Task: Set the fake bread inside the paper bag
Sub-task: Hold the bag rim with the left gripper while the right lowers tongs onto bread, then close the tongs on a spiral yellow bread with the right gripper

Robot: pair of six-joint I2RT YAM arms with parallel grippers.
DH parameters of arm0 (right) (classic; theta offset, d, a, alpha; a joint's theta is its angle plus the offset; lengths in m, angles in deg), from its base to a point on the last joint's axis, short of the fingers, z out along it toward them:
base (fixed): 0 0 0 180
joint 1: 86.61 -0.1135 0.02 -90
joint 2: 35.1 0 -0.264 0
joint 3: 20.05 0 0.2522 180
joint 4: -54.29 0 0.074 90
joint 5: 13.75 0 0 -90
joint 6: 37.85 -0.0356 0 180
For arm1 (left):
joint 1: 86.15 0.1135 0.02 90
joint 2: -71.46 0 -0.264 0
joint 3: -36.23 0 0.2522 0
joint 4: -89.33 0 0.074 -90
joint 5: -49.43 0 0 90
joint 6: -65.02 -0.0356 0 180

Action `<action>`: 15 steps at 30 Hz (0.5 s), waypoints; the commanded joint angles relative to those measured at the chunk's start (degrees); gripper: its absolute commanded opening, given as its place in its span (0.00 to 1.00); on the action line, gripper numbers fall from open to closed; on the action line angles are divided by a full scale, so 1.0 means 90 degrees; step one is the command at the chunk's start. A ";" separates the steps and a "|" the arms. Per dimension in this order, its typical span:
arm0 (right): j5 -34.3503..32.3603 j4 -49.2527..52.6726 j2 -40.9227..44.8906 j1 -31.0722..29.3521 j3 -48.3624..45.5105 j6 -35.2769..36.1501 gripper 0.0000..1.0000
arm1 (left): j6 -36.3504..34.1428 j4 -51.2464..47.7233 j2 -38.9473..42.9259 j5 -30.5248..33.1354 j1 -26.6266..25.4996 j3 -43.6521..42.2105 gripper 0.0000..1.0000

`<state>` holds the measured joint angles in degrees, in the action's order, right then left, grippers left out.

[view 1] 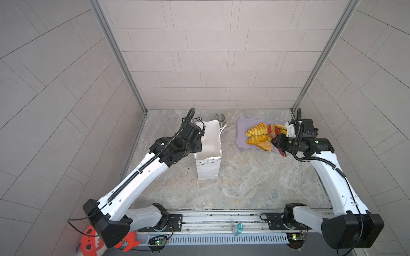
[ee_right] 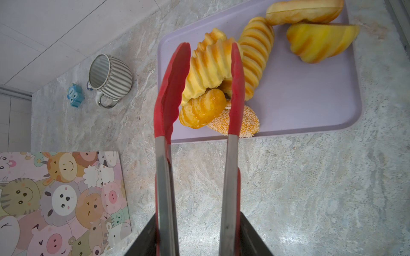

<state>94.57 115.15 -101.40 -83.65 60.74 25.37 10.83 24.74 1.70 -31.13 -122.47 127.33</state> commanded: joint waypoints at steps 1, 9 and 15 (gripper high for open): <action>0.0111 -0.0363 -0.0074 0.0155 0.0019 -0.0211 0.51 | -0.0229 -0.0149 0.0103 -0.0280 0.0226 0.0103 0.00; 0.0171 -0.0685 -0.0629 0.0347 0.0137 -0.0484 0.53 | -0.0243 0.0198 0.0259 -0.0704 0.0471 -0.0287 0.34; 0.0165 -0.0905 -0.0938 0.0431 0.0233 -0.0665 0.55 | -0.0295 0.0295 0.0393 -0.0915 0.0646 -0.0430 0.56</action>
<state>95.80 109.59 -109.71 -80.28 60.78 21.00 8.71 26.71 3.82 -38.15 -117.44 124.30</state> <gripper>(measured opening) 0.548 0.548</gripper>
